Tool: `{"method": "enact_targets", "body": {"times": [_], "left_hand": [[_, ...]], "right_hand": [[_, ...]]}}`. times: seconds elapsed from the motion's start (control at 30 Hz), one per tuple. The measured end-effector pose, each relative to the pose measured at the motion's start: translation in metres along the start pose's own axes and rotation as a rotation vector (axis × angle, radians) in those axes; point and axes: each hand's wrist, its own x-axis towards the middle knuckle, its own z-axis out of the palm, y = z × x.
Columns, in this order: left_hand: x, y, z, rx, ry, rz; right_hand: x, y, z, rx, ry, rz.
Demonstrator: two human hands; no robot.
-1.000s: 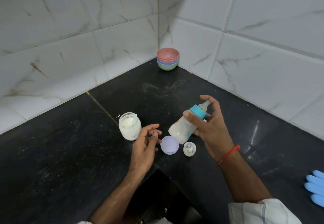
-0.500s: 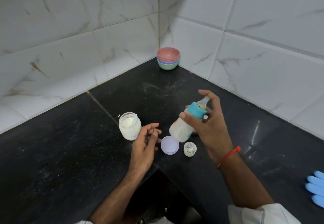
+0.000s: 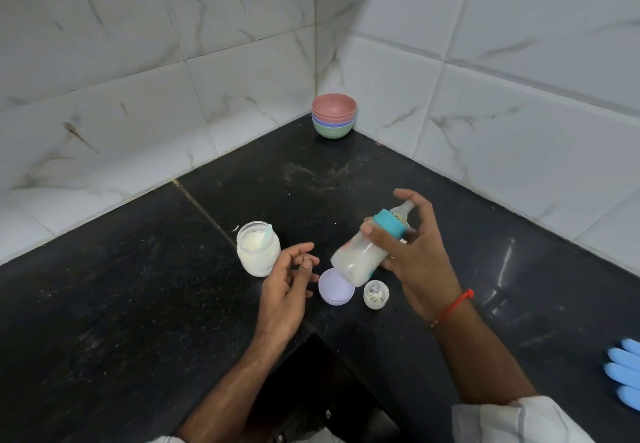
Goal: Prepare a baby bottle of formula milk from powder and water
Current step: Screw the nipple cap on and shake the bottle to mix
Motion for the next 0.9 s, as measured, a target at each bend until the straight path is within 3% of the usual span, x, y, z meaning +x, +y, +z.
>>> {"method": "enact_targets", "body": {"times": [0.9], "left_hand": [[-0.007,0.0,-0.001,0.043,-0.007,-0.002]], "right_hand": [[-0.012,-0.017,0.012,-0.083,-0.024,-0.133]]}}
